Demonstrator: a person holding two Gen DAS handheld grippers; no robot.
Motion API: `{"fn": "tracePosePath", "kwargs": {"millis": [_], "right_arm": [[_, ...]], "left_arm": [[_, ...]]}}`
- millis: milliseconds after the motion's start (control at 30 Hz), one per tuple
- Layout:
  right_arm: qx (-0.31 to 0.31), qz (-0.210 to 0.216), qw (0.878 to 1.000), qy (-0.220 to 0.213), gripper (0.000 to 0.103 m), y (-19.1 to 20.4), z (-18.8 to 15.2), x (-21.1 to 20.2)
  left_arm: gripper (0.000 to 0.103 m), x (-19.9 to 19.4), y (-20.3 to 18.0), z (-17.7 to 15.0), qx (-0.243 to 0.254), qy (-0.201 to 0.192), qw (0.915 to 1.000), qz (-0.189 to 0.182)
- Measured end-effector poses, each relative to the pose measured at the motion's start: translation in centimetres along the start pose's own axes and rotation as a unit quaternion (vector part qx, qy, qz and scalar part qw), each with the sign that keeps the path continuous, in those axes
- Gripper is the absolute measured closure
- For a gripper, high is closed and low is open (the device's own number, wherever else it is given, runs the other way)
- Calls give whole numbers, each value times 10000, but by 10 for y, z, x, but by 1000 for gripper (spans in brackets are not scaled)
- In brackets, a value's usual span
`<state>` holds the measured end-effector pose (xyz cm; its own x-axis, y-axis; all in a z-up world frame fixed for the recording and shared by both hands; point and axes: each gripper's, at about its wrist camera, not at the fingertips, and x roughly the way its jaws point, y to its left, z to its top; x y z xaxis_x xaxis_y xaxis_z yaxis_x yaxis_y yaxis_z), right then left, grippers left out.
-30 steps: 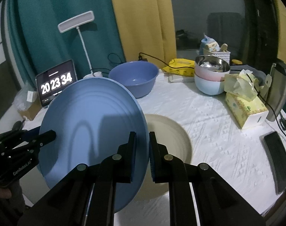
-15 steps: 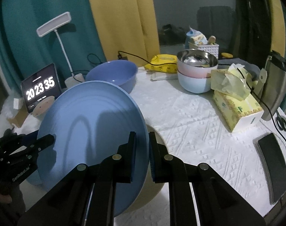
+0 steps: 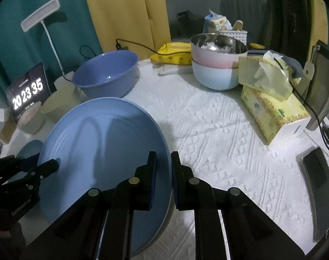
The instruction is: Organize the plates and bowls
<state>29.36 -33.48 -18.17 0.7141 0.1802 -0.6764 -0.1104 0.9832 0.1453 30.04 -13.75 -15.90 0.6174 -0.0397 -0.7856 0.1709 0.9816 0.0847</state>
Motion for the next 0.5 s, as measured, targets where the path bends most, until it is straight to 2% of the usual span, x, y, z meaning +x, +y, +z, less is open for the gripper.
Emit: {"fn": "tracePosePath", "kwargs": {"millis": [167, 267, 500], "right_arm": [[-19, -116, 9998, 153, 87, 3, -4, 12], [-69, -214, 9996, 156, 78, 6, -6, 13], [55, -341, 9990, 283, 76, 5, -7, 19]], "left_arm": [[76, 13, 1, -5, 53, 180, 9998, -92], [75, 17, -3, -8, 113, 235, 9996, -92], [73, 19, -2, -10, 97, 301, 9995, -89]]}}
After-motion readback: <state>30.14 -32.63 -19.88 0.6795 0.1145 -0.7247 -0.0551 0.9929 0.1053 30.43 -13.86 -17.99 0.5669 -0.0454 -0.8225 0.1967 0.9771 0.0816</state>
